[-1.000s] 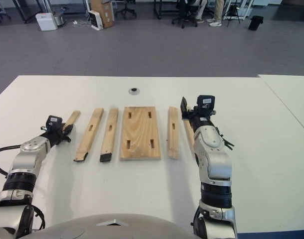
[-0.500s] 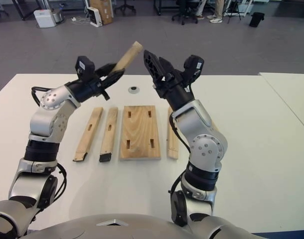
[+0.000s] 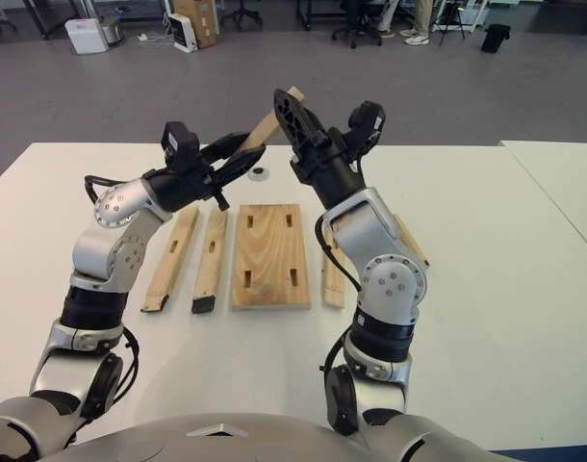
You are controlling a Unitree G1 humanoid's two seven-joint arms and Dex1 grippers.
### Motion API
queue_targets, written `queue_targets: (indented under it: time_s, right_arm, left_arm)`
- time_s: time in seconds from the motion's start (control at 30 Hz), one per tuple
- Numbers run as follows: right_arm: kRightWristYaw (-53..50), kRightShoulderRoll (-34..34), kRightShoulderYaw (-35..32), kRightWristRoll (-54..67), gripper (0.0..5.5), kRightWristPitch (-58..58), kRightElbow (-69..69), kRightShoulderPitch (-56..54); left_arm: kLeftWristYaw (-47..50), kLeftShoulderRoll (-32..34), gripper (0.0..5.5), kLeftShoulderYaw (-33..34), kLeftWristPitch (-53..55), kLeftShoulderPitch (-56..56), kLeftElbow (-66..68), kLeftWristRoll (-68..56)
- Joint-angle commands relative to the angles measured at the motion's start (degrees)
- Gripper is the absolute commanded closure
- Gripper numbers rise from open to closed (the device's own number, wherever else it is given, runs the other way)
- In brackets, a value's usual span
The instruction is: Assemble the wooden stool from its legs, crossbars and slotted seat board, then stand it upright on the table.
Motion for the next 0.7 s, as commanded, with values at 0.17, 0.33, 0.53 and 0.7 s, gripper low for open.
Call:
queue_targets:
  time_s: [0.17,0.33,0.53,0.7]
  right_arm:
    - [-1.75,-0.57,1.07,2.24,4.47,-0.75,1.58,-0.66]
    - [-2.85,-1.22,1.60,1.72,5.01,-1.25,2.47,-0.11]
    - [-4.40,-4.27,1.95,-4.72,5.10,-3.96,2.81,-0.50]
    - [-5.31,-11.19,4.98,-23.60,5.10,-8.56,3.18,6.72]
  left_arm:
    - [-1.72,0.21,4.22,-1.20,0.00,0.76,-1.55,-0.54]
    - [-1.80,-0.74,4.22,1.43,-0.53,0.22,-2.39,-3.60]
    - [3.61,-3.13,3.45,6.34,1.14,0.76,0.70,-6.12]
    - [8.93,-2.07,3.23,10.60,-1.64,4.09,2.50,-3.81]
